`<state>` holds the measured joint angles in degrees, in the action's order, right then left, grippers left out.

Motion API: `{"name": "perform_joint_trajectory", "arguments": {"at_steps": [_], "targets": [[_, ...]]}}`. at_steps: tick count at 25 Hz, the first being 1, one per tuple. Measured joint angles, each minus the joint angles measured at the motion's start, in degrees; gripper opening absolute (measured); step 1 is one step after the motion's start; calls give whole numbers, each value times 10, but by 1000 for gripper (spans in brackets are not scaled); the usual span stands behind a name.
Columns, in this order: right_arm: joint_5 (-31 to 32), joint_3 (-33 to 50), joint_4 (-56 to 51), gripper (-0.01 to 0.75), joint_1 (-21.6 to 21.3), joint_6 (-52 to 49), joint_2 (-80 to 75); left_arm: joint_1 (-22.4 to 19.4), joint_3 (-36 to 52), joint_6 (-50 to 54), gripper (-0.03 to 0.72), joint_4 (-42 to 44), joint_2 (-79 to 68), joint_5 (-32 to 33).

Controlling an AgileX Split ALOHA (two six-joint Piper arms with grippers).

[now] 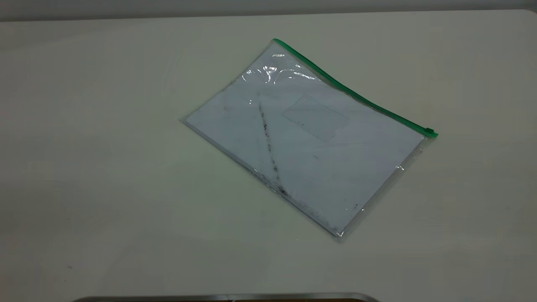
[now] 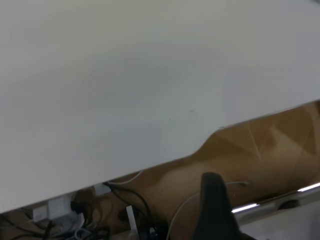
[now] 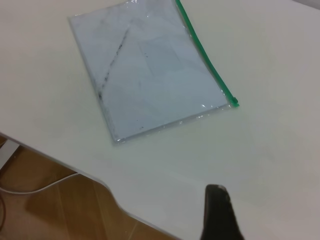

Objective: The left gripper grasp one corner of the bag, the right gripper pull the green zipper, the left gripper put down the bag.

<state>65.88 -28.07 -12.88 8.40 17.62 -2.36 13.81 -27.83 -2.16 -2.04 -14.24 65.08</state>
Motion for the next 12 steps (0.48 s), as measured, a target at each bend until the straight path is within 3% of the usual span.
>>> {"name": "perform_joint_trajectory", "arguments": {"at_steps": [12], "targets": [[0, 0, 0, 516, 0, 0, 1, 0, 0, 1, 590, 0, 1, -3]]}}
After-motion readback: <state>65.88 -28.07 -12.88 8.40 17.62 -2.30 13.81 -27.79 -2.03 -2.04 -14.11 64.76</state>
